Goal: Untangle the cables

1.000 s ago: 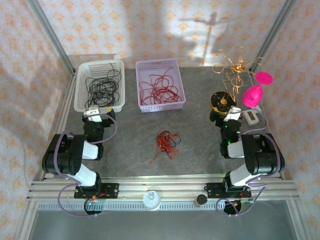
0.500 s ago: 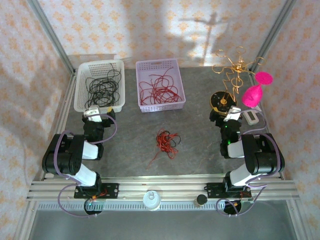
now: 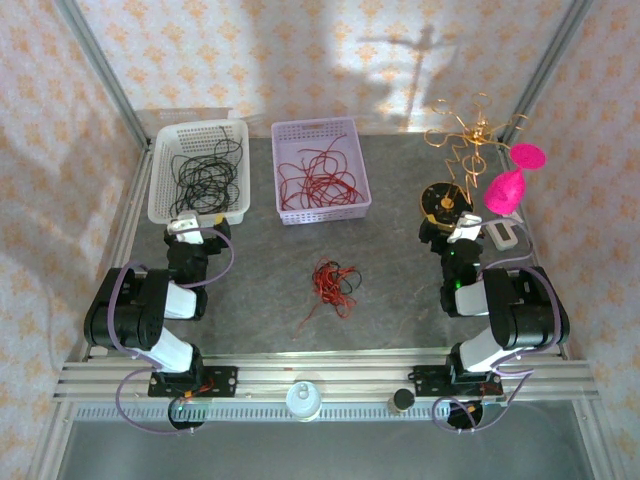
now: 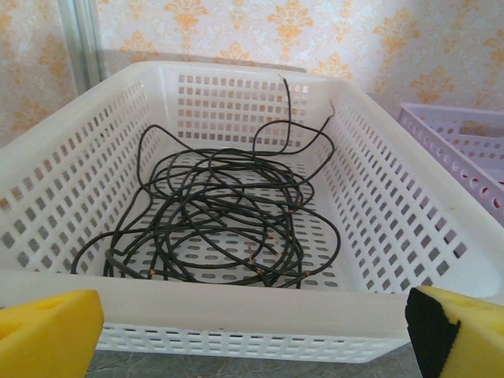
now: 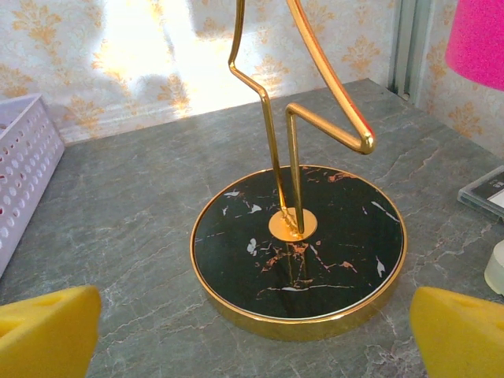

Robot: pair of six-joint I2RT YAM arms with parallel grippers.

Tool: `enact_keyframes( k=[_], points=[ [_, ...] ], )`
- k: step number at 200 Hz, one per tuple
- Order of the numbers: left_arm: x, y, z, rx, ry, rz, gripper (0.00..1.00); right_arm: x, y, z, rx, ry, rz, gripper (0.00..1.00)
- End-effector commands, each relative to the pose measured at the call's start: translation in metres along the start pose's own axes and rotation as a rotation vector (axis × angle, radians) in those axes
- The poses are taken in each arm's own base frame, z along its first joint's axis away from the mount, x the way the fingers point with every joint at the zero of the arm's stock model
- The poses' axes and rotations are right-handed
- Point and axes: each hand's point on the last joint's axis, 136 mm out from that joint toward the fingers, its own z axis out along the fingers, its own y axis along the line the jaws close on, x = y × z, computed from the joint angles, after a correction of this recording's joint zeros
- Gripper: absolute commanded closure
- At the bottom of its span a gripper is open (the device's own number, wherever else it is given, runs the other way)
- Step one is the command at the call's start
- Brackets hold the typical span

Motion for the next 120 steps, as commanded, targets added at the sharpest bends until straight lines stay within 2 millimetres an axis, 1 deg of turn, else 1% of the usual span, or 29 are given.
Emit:
enact_keyframes(
  k=[1,7,8,9,12,15,23,32,45,52,54,62,64,65,66,72,74,81,85,90,95,97,104,111,120],
  points=[
    [-0.024,0.004,-0.007,-0.072,-0.056,0.007,0.01,-0.018,0.008,-0.007,-0.019,-0.054,-0.031,0.0],
    [-0.029,0.005,-0.008,-0.098,-0.049,0.003,0.01,-0.022,0.009,-0.008,-0.005,-0.053,-0.036,0.0],
    [-0.024,0.005,-0.008,-0.097,-0.026,0.008,0.01,-0.022,0.01,-0.008,-0.004,-0.05,-0.036,0.0],
    [-0.029,0.006,-0.009,-0.107,-0.04,0.003,0.01,-0.022,0.01,-0.008,-0.001,-0.047,-0.036,0.0],
    [-0.032,0.008,-0.009,-0.125,-0.034,-0.001,0.01,-0.023,0.01,-0.008,0.005,-0.036,-0.035,0.0],
    [-0.032,0.009,-0.009,-0.139,-0.018,-0.001,0.01,-0.025,0.01,-0.007,0.014,-0.026,-0.027,0.0],
    [-0.04,0.012,-0.012,-0.173,-0.003,-0.009,0.01,-0.029,0.009,-0.004,0.04,0.008,-0.002,0.0],
    [-0.044,0.014,-0.017,-0.196,0.017,-0.023,0.01,-0.034,0.009,-0.003,0.06,0.037,0.038,0.0],
    [-0.053,0.012,-0.025,-0.191,0.035,-0.074,0.01,-0.039,0.017,-0.005,0.041,0.08,0.097,0.0],
    [-0.058,0.008,-0.028,-0.169,0.05,-0.127,0.01,-0.044,0.022,-0.005,0.034,0.108,0.163,0.0],
    [-0.057,0.007,-0.029,-0.164,0.067,-0.136,0.01,-0.042,0.023,-0.005,0.03,0.126,0.181,0.0],
    [-0.059,0.0,-0.032,-0.128,0.109,-0.186,0.01,-0.04,0.036,-0.006,-0.021,0.195,0.226,0.01],
    [-0.058,-0.002,-0.034,-0.117,0.12,-0.198,0.01,-0.039,0.04,-0.007,-0.044,0.213,0.233,0.04],
    [-0.058,-0.003,-0.034,-0.111,0.125,-0.204,0.01,-0.038,0.045,-0.007,-0.065,0.231,0.236,0.08],
    [-0.058,-0.005,-0.035,-0.103,0.131,-0.21,0.01,-0.038,0.045,-0.007,-0.065,0.231,0.236,0.08],
    [-0.057,-0.012,-0.038,-0.061,0.151,-0.246,0.01,-0.034,0.059,-0.01,-0.123,0.288,0.252,0.19],
    [-0.057,-0.014,-0.04,-0.049,0.154,-0.259,0.03,-0.034,0.062,-0.011,-0.135,0.298,0.26,0.23],
    [-0.052,-0.023,-0.045,0.008,0.169,-0.306,0.12,-0.025,0.075,-0.017,-0.172,0.369,0.284,0.36],
    [-0.048,-0.027,-0.048,0.033,0.181,-0.336,0.16,-0.021,0.082,-0.021,-0.183,0.403,0.296,0.41],
    [-0.044,-0.033,-0.052,0.07,0.196,-0.365,0.21,-0.014,0.09,-0.026,-0.195,0.447,0.311,0.44],
    [-0.041,-0.04,-0.055,0.108,0.217,-0.389,0.27,-0.004,0.099,-0.033,-0.211,0.494,0.313,0.45],
    [-0.039,-0.042,-0.057,0.118,0.227,-0.399,0.29,-0.007,0.104,-0.038,-0.228,0.492,0.314,0.45],
    [-0.032,-0.055,-0.063,0.182,0.273,-0.42,0.35,0.001,0.115,-0.051,-0.248,0.533,0.302,0.45],
    [-0.026,-0.068,-0.07,0.235,0.313,-0.429,0.37,0.01,0.122,-0.062,-0.249,0.569,0.283,0.46],
    [-0.02,-0.084,-0.079,0.295,0.352,-0.416,0.38,0.021,0.13,-0.077,-0.268,0.613,0.251,0.48]
  ],
)
